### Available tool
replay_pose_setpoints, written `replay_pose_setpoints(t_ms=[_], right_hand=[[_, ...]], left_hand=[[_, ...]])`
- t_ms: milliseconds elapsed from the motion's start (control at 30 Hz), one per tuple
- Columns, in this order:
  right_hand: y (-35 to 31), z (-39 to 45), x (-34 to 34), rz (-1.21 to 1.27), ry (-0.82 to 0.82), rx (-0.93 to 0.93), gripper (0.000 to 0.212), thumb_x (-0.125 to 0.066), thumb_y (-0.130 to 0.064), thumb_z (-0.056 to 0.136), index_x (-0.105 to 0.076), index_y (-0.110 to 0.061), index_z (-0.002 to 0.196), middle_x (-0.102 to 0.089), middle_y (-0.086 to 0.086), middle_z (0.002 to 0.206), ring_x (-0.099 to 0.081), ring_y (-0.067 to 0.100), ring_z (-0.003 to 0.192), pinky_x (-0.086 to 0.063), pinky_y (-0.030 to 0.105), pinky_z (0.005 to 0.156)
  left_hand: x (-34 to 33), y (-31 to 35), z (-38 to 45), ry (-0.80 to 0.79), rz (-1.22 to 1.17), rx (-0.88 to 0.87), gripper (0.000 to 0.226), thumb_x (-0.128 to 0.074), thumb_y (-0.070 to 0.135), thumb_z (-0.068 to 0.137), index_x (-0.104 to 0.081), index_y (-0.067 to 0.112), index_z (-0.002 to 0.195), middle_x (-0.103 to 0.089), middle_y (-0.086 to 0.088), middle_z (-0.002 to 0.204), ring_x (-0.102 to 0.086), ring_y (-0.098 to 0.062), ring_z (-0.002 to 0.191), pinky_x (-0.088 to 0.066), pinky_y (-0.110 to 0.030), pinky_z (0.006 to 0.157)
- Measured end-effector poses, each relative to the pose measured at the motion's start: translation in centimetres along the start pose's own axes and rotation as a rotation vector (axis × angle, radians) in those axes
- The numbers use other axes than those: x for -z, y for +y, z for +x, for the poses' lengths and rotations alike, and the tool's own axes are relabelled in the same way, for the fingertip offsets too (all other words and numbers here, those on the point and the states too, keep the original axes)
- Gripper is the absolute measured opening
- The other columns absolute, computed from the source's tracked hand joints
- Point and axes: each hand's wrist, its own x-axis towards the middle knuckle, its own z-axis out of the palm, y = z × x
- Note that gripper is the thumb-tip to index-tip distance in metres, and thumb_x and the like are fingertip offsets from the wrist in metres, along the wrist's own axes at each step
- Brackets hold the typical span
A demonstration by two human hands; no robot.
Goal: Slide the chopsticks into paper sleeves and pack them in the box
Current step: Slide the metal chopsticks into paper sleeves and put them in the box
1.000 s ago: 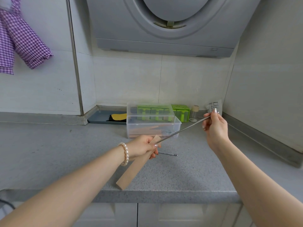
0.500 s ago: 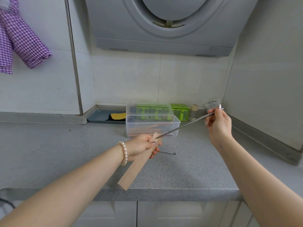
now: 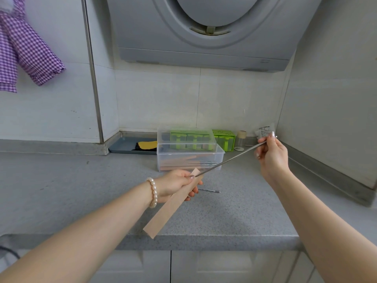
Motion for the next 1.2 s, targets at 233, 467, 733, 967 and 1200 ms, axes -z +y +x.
replay_pose_setpoints(t_ms=[233, 467, 733, 967, 1200], right_hand=[[0.0, -0.3, -0.1, -0.015, -0.032, 0.001, 0.043, -0.032, -0.031, 0.101, -0.052, -0.014, 0.067, -0.042, -0.004, 0.037, -0.034, 0.014, 0.043, -0.027, 0.024, 0.050], [-0.3, 0.5, 0.4, -0.013, 0.020, -0.011, 0.043, -0.032, -0.031, 0.100, -0.052, -0.014, 0.066, -0.043, -0.005, 0.034, -0.036, 0.010, 0.036, -0.026, 0.025, 0.051], [-0.8, -0.1, 0.1, -0.037, -0.007, 0.062, 0.043, -0.031, -0.030, 0.101, -0.051, -0.013, 0.067, -0.043, -0.007, 0.035, -0.036, 0.010, 0.039, -0.028, 0.023, 0.050], [-1.1, -0.9, -0.6, -0.023, -0.043, 0.121, 0.042, -0.032, -0.031, 0.101, -0.051, -0.014, 0.067, -0.044, -0.010, 0.037, -0.037, 0.009, 0.039, -0.030, 0.021, 0.050], [-0.6, -0.8, -0.5, -0.017, -0.060, 0.120, 0.043, -0.031, -0.031, 0.101, -0.051, -0.014, 0.067, -0.044, -0.008, 0.036, -0.037, 0.008, 0.037, -0.029, 0.021, 0.049]], left_hand=[[-0.3, 0.2, -0.1, -0.079, -0.196, 0.052, 0.035, -0.031, 0.025, 0.101, -0.061, 0.007, 0.106, -0.057, -0.003, 0.077, -0.051, -0.011, 0.067, -0.047, -0.023, 0.060], [-0.7, -0.3, 0.3, -0.025, -0.156, 0.012, 0.022, -0.042, 0.011, 0.097, -0.061, 0.000, 0.097, -0.065, -0.012, 0.081, -0.064, -0.017, 0.070, -0.055, -0.030, 0.071], [-1.2, -0.6, 0.7, 0.025, -0.069, -0.023, 0.011, -0.052, 0.006, 0.092, -0.063, 0.006, 0.094, -0.060, -0.004, 0.075, -0.056, -0.010, 0.061, -0.051, -0.025, 0.063], [-1.5, -0.9, 1.1, 0.070, -0.072, -0.020, 0.014, -0.046, 0.005, 0.095, -0.060, 0.007, 0.094, -0.057, -0.005, 0.075, -0.054, -0.012, 0.063, -0.049, -0.025, 0.062], [-1.2, -1.2, 1.1, 0.063, -0.032, -0.014, 0.017, -0.045, 0.012, 0.097, -0.060, 0.007, 0.095, -0.058, -0.006, 0.077, -0.054, -0.013, 0.064, -0.049, -0.025, 0.064]])
